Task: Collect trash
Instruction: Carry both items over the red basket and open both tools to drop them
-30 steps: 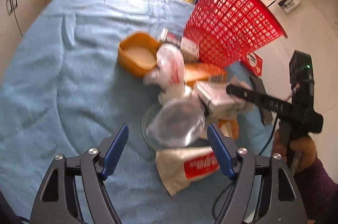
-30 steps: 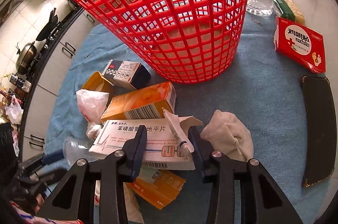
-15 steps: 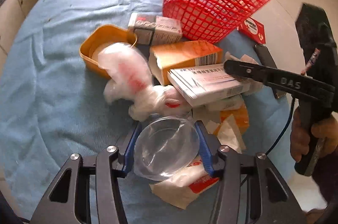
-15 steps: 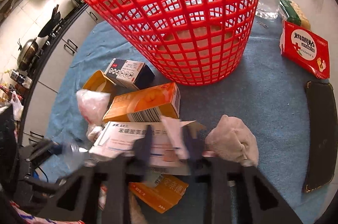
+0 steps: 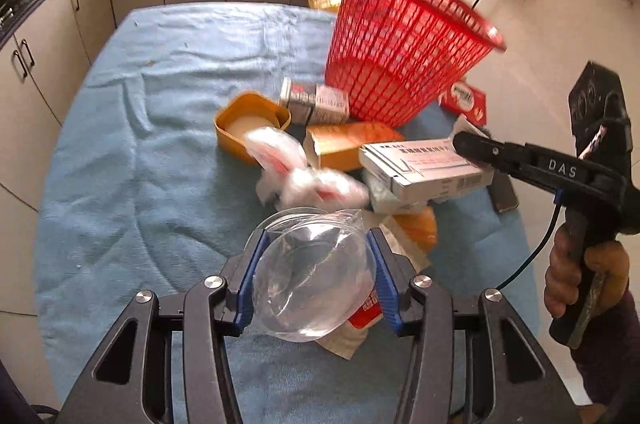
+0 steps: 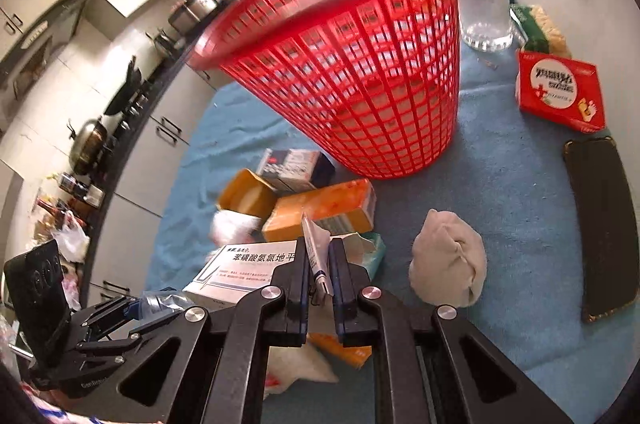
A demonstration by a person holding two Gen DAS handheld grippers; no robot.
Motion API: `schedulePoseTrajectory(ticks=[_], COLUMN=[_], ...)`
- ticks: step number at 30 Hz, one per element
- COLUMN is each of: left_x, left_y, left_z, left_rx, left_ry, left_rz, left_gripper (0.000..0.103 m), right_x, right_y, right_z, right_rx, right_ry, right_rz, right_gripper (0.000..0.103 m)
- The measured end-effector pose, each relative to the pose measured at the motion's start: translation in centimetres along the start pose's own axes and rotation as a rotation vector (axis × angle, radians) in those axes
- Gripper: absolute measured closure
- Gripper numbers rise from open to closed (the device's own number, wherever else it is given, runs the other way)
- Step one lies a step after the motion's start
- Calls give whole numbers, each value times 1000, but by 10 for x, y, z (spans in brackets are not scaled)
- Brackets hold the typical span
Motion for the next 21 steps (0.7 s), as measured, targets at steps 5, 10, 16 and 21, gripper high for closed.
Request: schedulePoseTrajectory(ticks=[5, 10, 16, 21], left_x=[-24, -73, -151, -209], left_y=[32, 51, 52, 27], left_z=[-8, -23, -47, -71], left_rx=[27, 80, 151, 147], left_ry=[-4, 1, 33, 19], left_rz=[-82, -168, -238, -277], left_gripper=[55, 55, 54, 53], right_x=[-12, -50, -108, -150], right_y=[32, 74, 96, 92], right_z=[10, 15, 9, -2], right_rx=[-15, -31, 26, 91], right_ry=[-7, -18, -8, 11], right_rz=[-72, -203, -333, -387], right_gripper=[93, 93, 93, 93])
Point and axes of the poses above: each gripper's, at about its wrist camera, not at the fingertips, and y roughly against the way its jaws point, z to its left, x to its underside, the point moved 5 cm from there along -y, roughly the way its jaws point, and after that the axes turned 8 degrees about -z, right-handed, at the moved point
